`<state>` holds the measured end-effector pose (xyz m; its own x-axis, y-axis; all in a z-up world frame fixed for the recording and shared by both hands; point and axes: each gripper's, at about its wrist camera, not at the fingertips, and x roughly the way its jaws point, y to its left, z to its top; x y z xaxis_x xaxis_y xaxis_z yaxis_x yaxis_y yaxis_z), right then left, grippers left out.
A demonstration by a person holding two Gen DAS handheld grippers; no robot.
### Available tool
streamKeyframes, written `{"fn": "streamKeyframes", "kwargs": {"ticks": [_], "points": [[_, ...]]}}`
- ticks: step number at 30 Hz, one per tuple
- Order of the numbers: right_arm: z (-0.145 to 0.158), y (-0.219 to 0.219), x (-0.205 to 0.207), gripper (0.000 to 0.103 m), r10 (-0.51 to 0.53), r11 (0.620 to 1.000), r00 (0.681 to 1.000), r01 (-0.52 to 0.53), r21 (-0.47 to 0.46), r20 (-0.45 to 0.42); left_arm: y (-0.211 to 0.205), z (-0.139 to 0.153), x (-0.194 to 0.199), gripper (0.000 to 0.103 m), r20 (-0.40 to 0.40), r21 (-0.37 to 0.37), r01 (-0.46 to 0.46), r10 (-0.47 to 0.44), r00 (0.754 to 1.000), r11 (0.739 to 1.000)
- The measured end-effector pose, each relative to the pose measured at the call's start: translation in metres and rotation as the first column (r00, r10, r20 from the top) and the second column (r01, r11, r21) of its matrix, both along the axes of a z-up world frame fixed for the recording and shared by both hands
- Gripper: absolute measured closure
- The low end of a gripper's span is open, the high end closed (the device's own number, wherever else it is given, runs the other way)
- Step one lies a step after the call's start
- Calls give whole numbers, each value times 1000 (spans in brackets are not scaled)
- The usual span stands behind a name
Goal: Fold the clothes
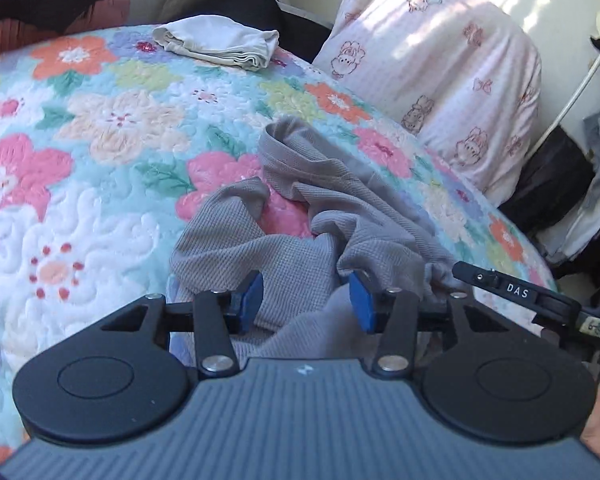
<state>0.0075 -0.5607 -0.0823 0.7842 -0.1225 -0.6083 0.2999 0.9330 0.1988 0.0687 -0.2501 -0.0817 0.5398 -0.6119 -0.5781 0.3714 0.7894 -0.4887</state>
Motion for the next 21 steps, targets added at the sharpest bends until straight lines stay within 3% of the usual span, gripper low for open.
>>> {"fn": "streamKeyframes", "kwargs": {"ticks": [3, 7, 9, 11, 16, 20, 21], "points": [[-6, -17, -11, 73, -40, 994, 999, 38, 106, 11, -1, -2, -10, 51, 12, -18, 36, -36, 999, 999], [-18, -20, -27, 51, -41, 981, 999, 39, 188, 5, -17, -12, -20, 46, 0, -13, 113, -113, 994, 994], [-23, -16, -34, 46, -27, 977, 1000, 25, 211, 3, -19, -18, -24, 43, -4, -10, 142, -142, 990, 990], [-28, -13, -37, 35, -9, 977, 1000, 13, 212, -18, -13, -21, -26, 41, 0, -16, 147, -147, 989, 989], [-42, -7, -45, 27, 15, 977, 999, -7, 214, -36, 2, -27, -29, 31, -12, -24, 182, -183, 983, 983], [-55, -7, -40, 27, 14, 972, 998, 2, 236, -67, 10, -43, -27, 18, -102, -163, 168, -185, 977, 972], [-58, -6, -37, 27, 12, 971, 997, 7, 238, -78, 9, -46, -26, 18, -115, -164, 153, -173, 978, 975]]}}
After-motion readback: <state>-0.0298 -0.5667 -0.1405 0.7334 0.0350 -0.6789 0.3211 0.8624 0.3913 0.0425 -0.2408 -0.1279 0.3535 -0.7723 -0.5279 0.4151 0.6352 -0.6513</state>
